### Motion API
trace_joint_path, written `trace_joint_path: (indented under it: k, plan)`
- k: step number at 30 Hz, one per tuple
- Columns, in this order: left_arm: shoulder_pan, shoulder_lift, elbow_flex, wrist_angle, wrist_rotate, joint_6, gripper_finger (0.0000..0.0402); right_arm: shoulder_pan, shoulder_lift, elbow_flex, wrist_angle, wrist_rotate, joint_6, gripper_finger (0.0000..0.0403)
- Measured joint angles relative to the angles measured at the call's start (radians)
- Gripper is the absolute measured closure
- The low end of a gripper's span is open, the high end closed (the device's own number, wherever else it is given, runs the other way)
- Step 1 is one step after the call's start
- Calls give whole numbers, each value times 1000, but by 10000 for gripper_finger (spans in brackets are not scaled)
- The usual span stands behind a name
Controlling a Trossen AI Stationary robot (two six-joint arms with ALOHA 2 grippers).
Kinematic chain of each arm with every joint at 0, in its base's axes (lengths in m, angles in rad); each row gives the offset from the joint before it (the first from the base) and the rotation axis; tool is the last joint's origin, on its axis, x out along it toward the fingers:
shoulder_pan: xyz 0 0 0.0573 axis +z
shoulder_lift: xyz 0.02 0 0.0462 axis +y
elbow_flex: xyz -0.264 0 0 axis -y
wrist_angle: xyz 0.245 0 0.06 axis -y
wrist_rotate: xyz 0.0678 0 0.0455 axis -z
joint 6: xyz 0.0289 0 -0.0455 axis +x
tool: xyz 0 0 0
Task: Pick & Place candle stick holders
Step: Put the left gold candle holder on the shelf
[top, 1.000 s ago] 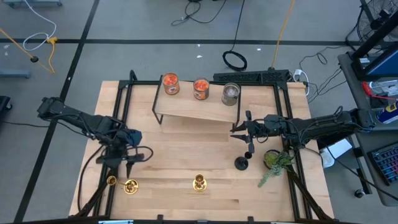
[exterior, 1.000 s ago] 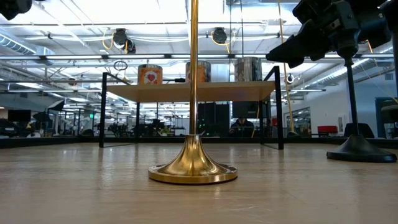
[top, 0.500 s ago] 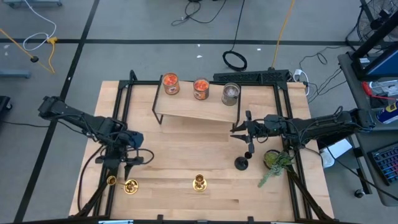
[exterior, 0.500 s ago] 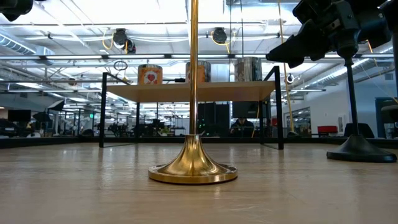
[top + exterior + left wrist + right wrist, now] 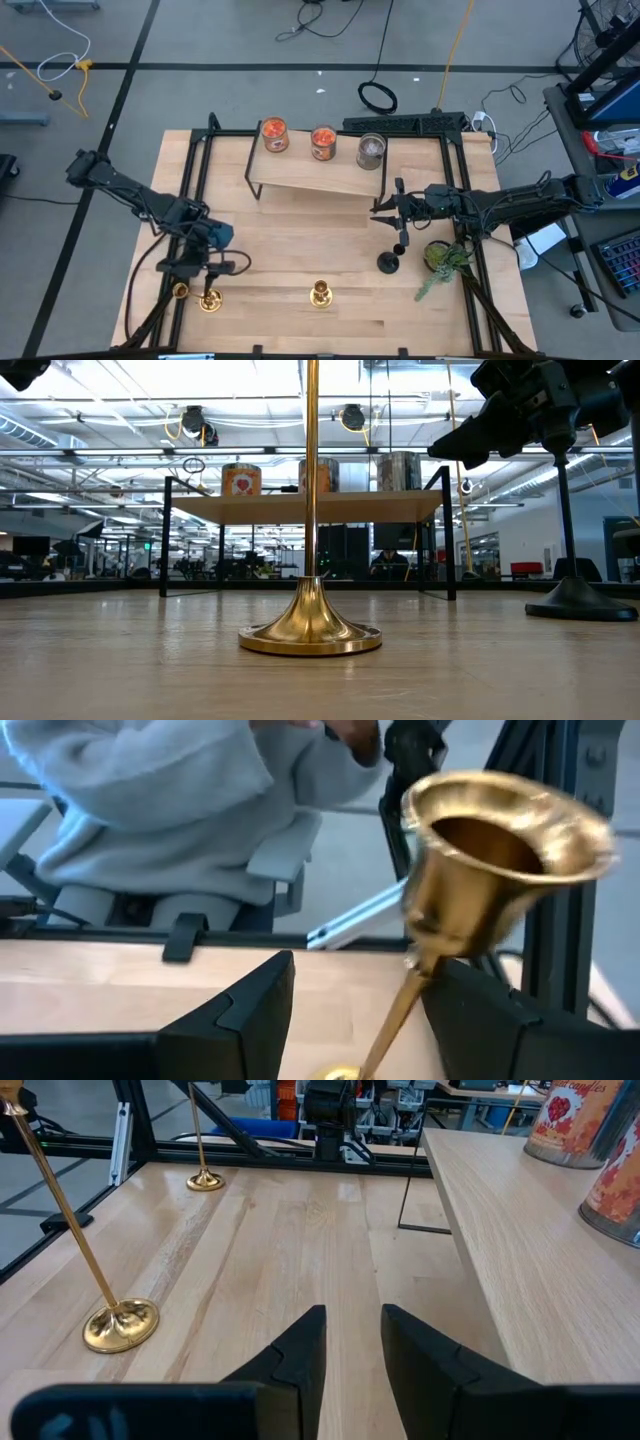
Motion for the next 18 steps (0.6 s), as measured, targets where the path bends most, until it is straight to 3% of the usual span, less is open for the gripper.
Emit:
trace_joint_path:
  k: [7,18]
  plan:
    - [-21,0,0,27,11,-124,183,0,0,0,0,0,0,310]
    - [-54,0,0,26,6,-90,183,0,0,0,0,0,0,309]
